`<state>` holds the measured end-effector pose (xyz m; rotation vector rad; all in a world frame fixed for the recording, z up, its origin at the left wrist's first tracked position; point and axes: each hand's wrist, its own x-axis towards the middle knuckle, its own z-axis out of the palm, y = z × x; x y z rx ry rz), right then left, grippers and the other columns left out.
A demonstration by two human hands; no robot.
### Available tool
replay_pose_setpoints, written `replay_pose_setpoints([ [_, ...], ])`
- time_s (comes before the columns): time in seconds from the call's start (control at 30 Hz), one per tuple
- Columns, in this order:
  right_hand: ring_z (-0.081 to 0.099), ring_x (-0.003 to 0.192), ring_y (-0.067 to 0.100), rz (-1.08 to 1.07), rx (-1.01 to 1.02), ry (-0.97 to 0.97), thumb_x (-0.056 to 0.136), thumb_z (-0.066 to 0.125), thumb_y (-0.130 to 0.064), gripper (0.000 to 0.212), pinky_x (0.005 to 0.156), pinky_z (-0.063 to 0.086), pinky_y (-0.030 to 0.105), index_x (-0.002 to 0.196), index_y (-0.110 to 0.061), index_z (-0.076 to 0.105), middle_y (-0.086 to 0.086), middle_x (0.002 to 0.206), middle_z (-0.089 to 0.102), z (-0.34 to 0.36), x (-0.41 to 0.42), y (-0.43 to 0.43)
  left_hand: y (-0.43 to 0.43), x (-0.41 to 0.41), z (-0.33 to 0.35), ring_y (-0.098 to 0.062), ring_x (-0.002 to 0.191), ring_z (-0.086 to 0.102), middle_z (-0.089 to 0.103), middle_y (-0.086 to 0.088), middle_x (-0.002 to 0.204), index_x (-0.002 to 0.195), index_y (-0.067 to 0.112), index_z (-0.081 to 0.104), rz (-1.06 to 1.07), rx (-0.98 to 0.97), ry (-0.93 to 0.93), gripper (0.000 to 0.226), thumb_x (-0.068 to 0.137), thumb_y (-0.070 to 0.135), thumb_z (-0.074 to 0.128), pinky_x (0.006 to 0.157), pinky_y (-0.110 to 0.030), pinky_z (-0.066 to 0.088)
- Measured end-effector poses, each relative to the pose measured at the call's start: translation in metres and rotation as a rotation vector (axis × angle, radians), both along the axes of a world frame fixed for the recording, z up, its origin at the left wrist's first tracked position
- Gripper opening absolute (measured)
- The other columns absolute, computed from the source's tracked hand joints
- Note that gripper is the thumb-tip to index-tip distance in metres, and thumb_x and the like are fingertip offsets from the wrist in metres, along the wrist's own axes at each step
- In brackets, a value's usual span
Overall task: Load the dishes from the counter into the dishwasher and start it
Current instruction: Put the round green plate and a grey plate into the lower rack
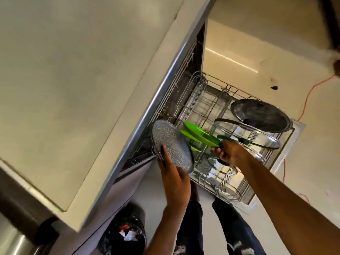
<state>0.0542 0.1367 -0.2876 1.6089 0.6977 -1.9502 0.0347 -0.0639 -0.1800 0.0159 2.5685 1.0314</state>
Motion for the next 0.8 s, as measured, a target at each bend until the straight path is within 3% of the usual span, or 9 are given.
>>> replay_pose_setpoints([
  [0.07,0.041,0.027,0.000,0.000,-0.026,0.025,0.109,0.019,-0.013,0.046,0.029,0.024,0.007,0.079,-0.001,0.052,0.000,0.043,0.055,-0.015,-0.015,0.002,0.007,-0.006,-0.011,-0.028,0.151,0.025,0.021,-0.017,0.164,0.160,0.011,0.017,-0.019,-0.005,0.021,0.080,0.086,-0.012,0.038,0.119,-0.012,0.017],
  [0.23,0.042,0.027,0.001,0.040,0.000,-0.010,0.110,0.018,-0.016,0.044,0.026,0.027,0.010,0.082,-0.002,0.050,0.003,0.043,0.057,-0.059,-0.052,0.005,0.023,-0.019,-0.031,-0.034,0.147,0.032,0.014,-0.019,0.165,0.161,0.017,0.010,-0.042,-0.086,-0.054,0.086,0.087,-0.010,0.043,0.106,0.004,0.012],
  [0.43,0.047,0.026,0.004,0.069,0.007,-0.051,0.111,0.025,-0.019,0.042,0.027,0.031,0.012,0.080,0.000,0.045,0.009,0.043,0.059,-0.092,-0.070,0.000,0.024,-0.009,-0.008,-0.034,0.138,0.047,0.007,-0.010,0.167,0.161,0.032,0.001,-0.055,-0.212,-0.074,0.090,0.092,0.000,0.048,0.110,-0.038,0.044],
  [0.63,0.044,0.025,0.003,0.142,0.057,-0.090,0.107,0.023,-0.008,0.042,0.028,0.029,0.010,0.074,0.000,0.048,0.005,0.040,0.057,-0.121,-0.088,-0.006,0.028,-0.007,-0.005,-0.029,0.134,0.049,0.014,-0.007,0.166,0.160,0.033,0.010,-0.067,-0.191,-0.049,0.086,0.092,-0.004,0.046,0.101,-0.021,0.038],
  [0.8,0.057,0.038,0.012,0.084,0.147,-0.123,0.101,0.038,-0.011,0.031,0.032,0.039,0.018,0.099,0.005,0.065,0.015,0.062,0.069,-0.154,-0.087,-0.012,0.034,-0.014,-0.008,-0.026,0.136,0.047,0.018,-0.007,0.165,0.160,0.034,0.016,-0.036,-0.142,-0.010,0.082,0.094,-0.006,0.042,0.105,-0.031,0.044],
])
